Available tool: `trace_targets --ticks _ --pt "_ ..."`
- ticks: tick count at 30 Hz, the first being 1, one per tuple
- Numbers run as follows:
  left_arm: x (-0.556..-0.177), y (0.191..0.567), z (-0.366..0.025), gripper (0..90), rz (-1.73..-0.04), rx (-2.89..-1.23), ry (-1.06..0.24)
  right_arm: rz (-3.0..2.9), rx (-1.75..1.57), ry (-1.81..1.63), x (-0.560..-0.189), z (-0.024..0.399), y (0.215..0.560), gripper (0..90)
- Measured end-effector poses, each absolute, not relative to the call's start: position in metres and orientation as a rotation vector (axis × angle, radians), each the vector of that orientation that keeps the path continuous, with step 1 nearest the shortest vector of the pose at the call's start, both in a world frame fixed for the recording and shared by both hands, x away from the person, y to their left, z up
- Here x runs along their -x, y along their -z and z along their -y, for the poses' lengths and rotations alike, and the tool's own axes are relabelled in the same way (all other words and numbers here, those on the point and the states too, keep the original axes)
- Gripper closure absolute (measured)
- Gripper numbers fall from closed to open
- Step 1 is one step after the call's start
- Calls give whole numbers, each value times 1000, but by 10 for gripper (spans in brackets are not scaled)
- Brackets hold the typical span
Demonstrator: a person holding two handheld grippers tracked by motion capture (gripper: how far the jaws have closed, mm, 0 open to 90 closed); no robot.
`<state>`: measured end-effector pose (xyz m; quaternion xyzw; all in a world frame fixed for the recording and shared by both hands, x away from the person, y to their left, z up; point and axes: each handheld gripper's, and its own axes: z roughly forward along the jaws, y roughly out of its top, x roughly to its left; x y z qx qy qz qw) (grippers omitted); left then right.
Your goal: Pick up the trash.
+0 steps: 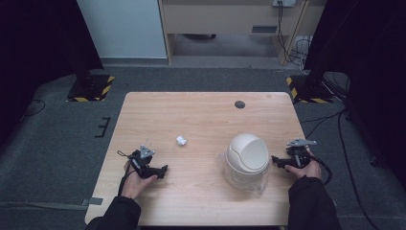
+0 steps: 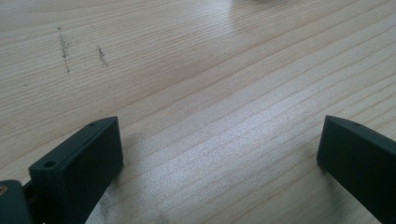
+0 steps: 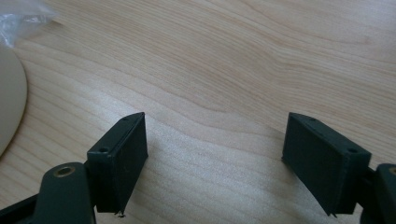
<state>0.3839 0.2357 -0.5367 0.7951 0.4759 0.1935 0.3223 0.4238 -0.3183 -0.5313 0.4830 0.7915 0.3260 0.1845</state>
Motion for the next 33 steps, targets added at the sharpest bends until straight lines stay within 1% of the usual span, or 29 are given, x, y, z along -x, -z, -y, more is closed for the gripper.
trace_targets --ticks 6,9,17,24,33 --pt "-384 537 -235 0 -1253 -2086 -509 -2179 -1340 -1006 -424 317 523 252" --pt "-383 537 -235 0 -1255 -2085 -509 -2162 -1333 -1032 -423 316 519 252" --pt "-383 537 -234 0 -1258 -2084 -510 -2061 -1328 -1162 -420 316 501 237" --pt "-383 537 -234 0 -1258 -2084 -510 -2025 -1322 -1223 -420 314 493 224" --pt "-383 537 -234 0 -1253 -2087 -507 -1957 -1261 -1311 -410 313 468 206"
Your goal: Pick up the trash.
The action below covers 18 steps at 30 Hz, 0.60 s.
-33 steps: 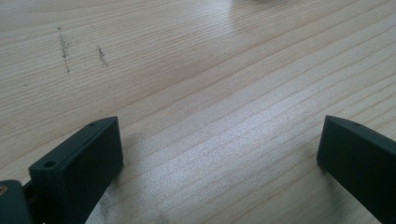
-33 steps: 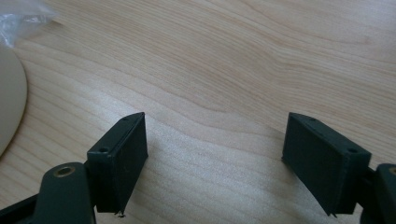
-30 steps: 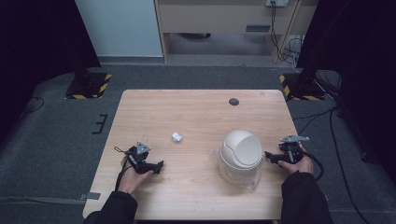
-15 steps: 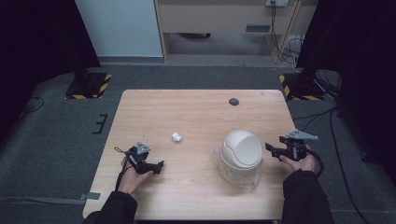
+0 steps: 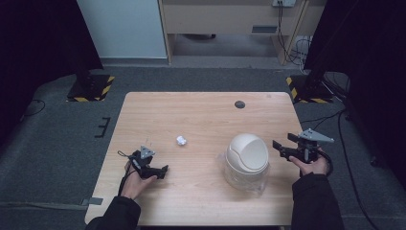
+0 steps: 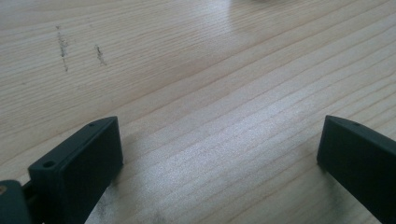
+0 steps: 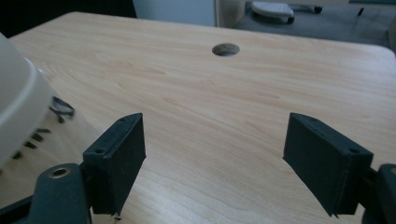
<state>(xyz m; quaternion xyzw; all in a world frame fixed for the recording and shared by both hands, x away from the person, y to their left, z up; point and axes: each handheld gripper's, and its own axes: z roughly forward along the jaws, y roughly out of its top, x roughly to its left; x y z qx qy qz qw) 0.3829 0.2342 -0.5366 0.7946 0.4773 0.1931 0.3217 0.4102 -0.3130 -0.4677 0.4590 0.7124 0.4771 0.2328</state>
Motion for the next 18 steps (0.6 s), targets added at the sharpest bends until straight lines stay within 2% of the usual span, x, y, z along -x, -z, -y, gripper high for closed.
trace_targets --ticks 18 --pt "-383 537 -234 0 -1253 -2088 -507 -1888 -1095 -1620 -390 301 421 195"
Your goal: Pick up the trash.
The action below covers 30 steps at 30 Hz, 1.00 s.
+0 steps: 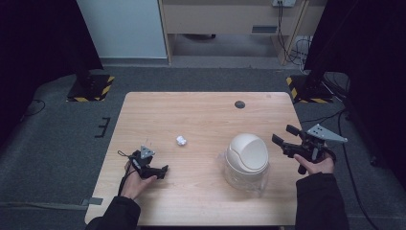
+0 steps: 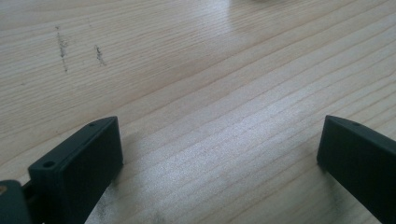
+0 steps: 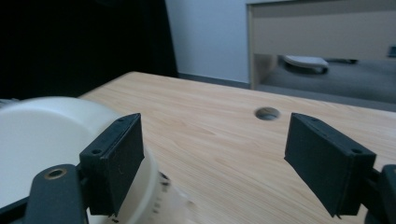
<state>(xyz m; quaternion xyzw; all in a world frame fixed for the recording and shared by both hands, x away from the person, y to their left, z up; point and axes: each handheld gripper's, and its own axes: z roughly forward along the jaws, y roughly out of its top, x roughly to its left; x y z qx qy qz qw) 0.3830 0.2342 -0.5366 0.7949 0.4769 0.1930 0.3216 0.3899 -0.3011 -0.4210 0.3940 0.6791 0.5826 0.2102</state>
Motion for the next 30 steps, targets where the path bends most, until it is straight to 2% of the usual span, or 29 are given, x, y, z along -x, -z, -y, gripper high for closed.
trace_targets --ticks 11,30 --pt "-383 537 -234 0 -1253 -2088 -507 -2003 -985 -1721 -377 288 421 192" --pt "-383 537 -234 0 -1253 -2087 -507 -2203 -981 -1593 -379 270 441 190"
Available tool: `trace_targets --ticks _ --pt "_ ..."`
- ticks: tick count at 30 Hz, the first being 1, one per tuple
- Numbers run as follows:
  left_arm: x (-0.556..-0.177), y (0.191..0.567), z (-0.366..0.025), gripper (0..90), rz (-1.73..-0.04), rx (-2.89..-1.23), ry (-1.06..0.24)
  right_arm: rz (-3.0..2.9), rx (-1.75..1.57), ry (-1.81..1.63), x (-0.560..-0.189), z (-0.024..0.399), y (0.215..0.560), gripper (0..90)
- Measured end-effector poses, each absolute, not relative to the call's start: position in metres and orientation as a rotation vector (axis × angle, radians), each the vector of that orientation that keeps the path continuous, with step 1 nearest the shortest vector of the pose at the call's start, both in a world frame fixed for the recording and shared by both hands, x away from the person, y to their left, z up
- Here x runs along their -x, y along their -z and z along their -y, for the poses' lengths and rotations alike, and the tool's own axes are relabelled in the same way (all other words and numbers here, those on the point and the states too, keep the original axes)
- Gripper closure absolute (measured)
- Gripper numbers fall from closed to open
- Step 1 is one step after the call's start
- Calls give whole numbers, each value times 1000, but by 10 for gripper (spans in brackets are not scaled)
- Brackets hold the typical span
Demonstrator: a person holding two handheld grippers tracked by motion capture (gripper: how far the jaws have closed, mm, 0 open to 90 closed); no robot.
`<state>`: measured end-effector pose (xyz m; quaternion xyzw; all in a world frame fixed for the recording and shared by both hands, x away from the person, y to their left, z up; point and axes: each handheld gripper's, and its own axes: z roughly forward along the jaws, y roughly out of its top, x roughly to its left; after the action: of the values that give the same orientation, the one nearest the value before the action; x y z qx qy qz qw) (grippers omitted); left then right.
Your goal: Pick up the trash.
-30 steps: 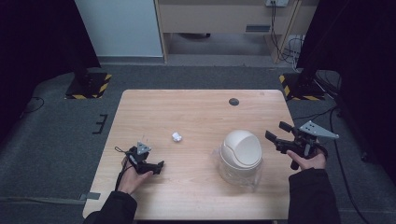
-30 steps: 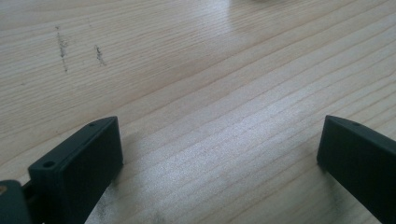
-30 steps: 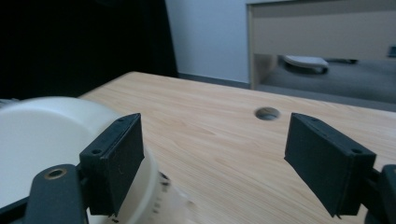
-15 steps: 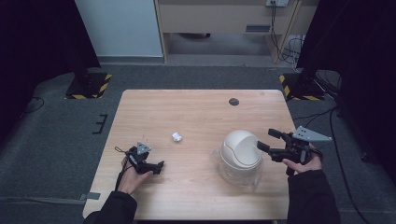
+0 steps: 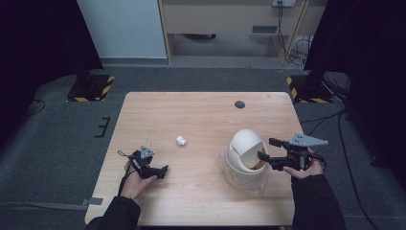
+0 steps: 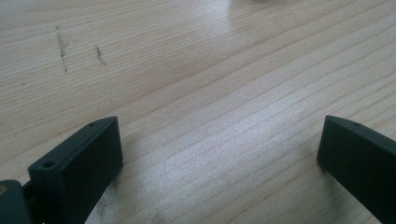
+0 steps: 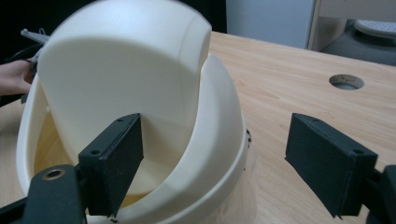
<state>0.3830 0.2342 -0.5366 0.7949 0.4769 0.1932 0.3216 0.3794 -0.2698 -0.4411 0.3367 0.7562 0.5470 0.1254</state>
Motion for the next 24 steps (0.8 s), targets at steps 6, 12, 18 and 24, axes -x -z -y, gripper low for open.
trace_targets --ticks 6,12,18,24 --pt "-383 537 -234 0 -1253 -2088 -507 -2227 -1007 -1555 -381 266 445 197" --pt "-383 537 -234 0 -1253 -2088 -507 -2230 -1024 -1549 -382 261 448 218" --pt "-383 537 -234 0 -1253 -2088 -507 -2221 -1023 -1573 -381 266 444 218" --pt "-383 537 -234 0 -1252 -2088 -507 -2189 -1015 -1647 -379 278 436 210"
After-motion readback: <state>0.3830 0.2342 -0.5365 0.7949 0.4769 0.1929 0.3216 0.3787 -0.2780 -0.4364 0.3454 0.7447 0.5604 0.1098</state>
